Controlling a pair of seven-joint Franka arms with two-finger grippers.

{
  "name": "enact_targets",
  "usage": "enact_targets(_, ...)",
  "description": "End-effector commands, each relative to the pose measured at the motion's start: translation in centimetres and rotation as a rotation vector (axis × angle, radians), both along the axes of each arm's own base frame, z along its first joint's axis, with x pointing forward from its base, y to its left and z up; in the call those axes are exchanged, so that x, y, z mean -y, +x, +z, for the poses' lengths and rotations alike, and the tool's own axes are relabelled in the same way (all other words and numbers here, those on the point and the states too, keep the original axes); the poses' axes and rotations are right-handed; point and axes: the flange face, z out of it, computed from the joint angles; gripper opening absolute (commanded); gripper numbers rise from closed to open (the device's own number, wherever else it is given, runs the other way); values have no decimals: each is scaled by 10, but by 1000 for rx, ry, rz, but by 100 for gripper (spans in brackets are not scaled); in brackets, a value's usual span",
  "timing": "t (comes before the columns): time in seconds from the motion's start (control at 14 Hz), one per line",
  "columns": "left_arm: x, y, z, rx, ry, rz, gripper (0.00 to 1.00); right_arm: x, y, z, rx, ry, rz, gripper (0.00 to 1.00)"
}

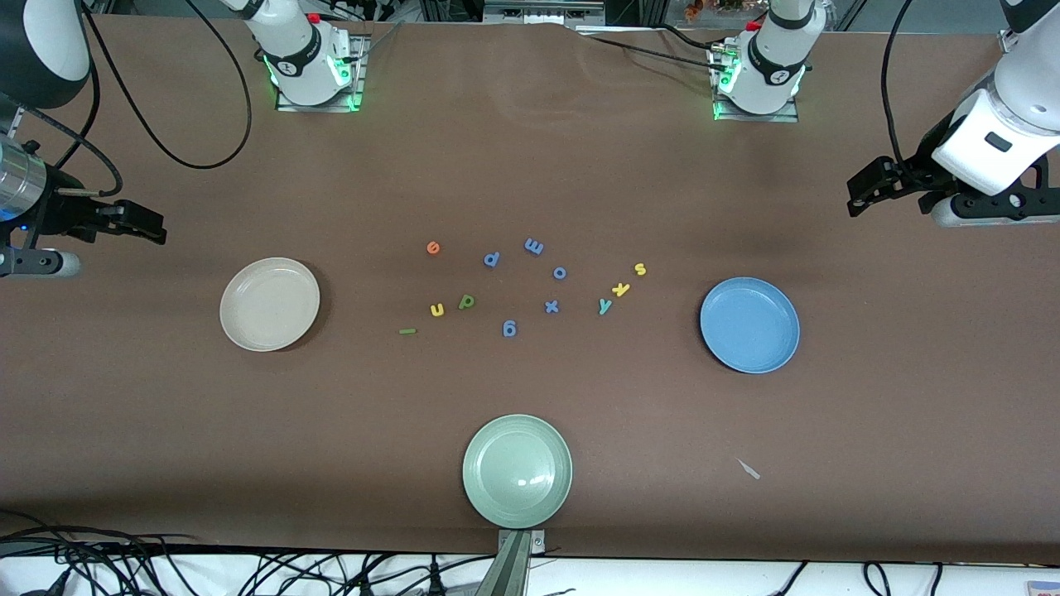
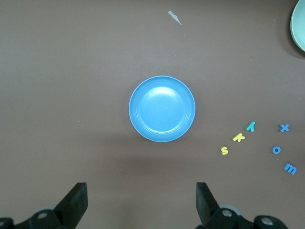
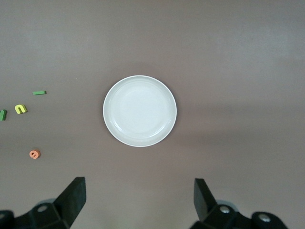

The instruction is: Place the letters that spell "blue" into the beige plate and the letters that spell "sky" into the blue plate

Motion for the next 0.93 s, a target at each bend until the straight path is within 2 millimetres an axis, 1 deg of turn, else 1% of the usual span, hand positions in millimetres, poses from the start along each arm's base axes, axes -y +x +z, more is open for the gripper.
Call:
enact_targets(0.0, -4, 1, 7, -1, 26, -16, 100, -3, -1, -4, -13, 13, 16, 100)
enact_targets(0.07, -4, 1, 6, -3, 25, -16, 100, -7, -2, -4, -15, 14, 25, 100)
enact_targets(0.21, -5, 1, 6, -4, 26, -15, 100, -14, 1, -13, -29, 11, 38, 100)
enact_targets(0.36, -5, 1, 6, -4, 26, -13, 100, -36, 5, -26, -49, 11, 73, 100)
enact_targets(0.64, -5, 1, 6, -4, 26, -15, 100, -106, 18, -71, -75, 7, 169, 100)
enact_targets(0.72, -4, 1, 6, -4, 26, -16, 100, -126, 21, -87, -83, 19, 190, 100)
enact_targets(0.86, -4, 1, 6, -4, 26, -16, 100, -155, 26, -118, -91, 34, 225, 100)
